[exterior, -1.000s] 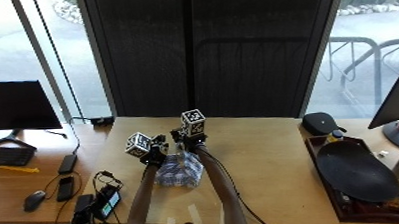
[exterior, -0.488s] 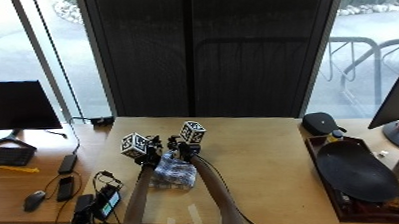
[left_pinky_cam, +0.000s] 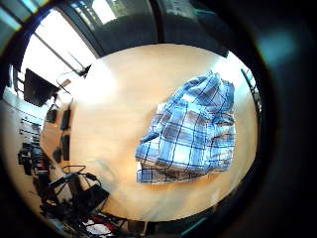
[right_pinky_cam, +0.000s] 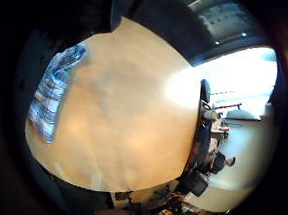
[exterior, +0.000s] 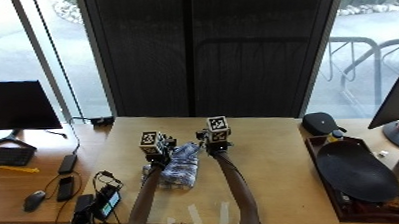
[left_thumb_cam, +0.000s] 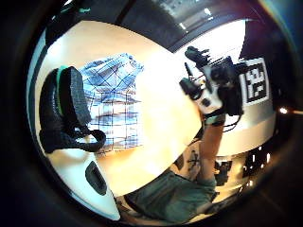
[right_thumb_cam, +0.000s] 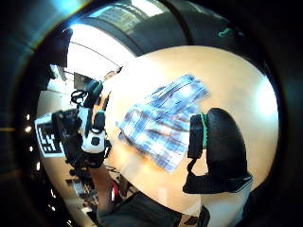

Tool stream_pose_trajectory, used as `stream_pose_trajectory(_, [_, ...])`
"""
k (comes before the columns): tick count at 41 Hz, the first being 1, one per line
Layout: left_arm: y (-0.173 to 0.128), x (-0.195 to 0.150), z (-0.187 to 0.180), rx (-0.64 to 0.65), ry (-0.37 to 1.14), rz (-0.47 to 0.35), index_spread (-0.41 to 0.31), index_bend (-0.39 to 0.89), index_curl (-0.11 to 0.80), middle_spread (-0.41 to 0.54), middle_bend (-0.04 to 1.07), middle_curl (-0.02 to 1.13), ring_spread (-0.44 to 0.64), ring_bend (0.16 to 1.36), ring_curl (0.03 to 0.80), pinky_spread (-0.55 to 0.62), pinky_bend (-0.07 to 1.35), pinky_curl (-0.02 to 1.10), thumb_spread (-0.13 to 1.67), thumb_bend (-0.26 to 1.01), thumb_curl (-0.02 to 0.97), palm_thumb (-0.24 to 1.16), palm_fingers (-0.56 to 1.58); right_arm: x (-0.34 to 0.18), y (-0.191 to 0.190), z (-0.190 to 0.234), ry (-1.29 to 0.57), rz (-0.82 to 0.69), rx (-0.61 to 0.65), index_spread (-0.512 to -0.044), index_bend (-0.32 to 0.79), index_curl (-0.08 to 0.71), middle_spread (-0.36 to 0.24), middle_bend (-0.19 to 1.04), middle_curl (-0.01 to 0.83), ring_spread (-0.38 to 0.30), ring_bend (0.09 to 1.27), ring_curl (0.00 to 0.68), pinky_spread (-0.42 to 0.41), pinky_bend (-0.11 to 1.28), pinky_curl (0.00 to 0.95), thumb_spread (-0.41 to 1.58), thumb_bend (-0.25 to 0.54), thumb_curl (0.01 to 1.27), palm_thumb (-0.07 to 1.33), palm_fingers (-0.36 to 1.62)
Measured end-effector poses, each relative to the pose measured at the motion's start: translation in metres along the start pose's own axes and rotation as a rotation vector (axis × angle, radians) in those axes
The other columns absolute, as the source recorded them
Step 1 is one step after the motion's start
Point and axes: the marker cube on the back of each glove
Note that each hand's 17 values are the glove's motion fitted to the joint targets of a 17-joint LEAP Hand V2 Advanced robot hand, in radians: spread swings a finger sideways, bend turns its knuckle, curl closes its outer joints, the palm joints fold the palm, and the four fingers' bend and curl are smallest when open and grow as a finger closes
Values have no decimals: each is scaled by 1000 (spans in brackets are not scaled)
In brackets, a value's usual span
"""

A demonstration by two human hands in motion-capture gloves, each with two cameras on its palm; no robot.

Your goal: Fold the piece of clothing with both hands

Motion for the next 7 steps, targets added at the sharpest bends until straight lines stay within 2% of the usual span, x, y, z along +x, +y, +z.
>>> stream_pose_trajectory(3, [-12, -8, 26, -15, -104, 0, -119, 189, 425, 45, 172, 397, 301, 333, 321, 367, 183, 340, 1579, 185, 315, 497, 436, 23, 14, -20, 138, 150, 47, -325, 198, 297, -89, 124, 345, -59, 249, 372, 125, 539, 345, 1181, -35, 542, 783, 488])
stream_pose_trajectory(7, [-20, -10, 42, 8, -229, 3, -121, 184, 427, 40, 177, 394, 296, 335, 322, 369, 189, 340, 1568, 176, 315, 480, 443, 41, 15, -16, 122, 203, 32, -326, 192, 311, -71, 134, 329, -23, 233, 358, 175, 538, 337, 1243, -21, 519, 752, 473])
